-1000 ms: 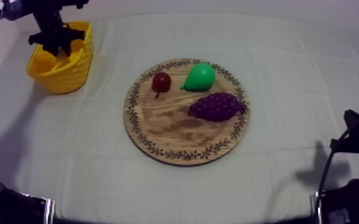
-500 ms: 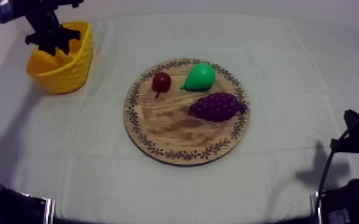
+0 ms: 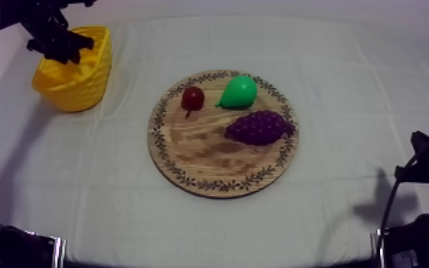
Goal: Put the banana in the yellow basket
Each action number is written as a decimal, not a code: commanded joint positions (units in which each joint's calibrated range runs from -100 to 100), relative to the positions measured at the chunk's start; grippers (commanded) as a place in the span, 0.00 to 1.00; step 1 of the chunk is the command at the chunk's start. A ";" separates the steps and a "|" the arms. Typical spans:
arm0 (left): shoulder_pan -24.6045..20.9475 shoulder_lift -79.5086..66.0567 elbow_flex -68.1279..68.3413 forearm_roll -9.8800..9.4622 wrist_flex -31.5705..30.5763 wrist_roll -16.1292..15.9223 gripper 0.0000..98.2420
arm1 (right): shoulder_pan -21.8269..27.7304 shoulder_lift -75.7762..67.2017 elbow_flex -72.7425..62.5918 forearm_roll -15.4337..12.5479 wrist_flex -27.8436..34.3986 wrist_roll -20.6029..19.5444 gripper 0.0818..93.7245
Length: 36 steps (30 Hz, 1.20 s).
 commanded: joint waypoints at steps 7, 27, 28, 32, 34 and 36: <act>2.01 -16.74 14.60 0.82 -5.23 0.37 0.01 | -0.01 -0.02 0.02 0.01 -0.01 -0.01 0.00; -6.15 -70.73 59.40 13.30 -22.01 -9.16 0.00 | -0.01 -0.02 0.02 0.01 -0.01 -0.01 0.00; -6.18 -73.01 60.98 13.72 -22.48 -9.71 0.00 | -0.01 -0.02 0.02 0.01 -0.01 -0.01 0.00; -6.43 -80.72 66.03 14.75 -22.84 -10.57 0.00 | -0.01 -0.02 0.02 0.01 -0.01 -0.01 0.00; -6.83 -84.52 68.93 15.63 -23.64 -11.19 0.00 | -0.01 -0.02 0.02 0.01 -0.01 -0.01 0.00; -7.58 -88.37 72.22 16.61 -24.72 -11.98 0.00 | -0.01 -0.02 0.02 0.01 -0.01 -0.01 0.00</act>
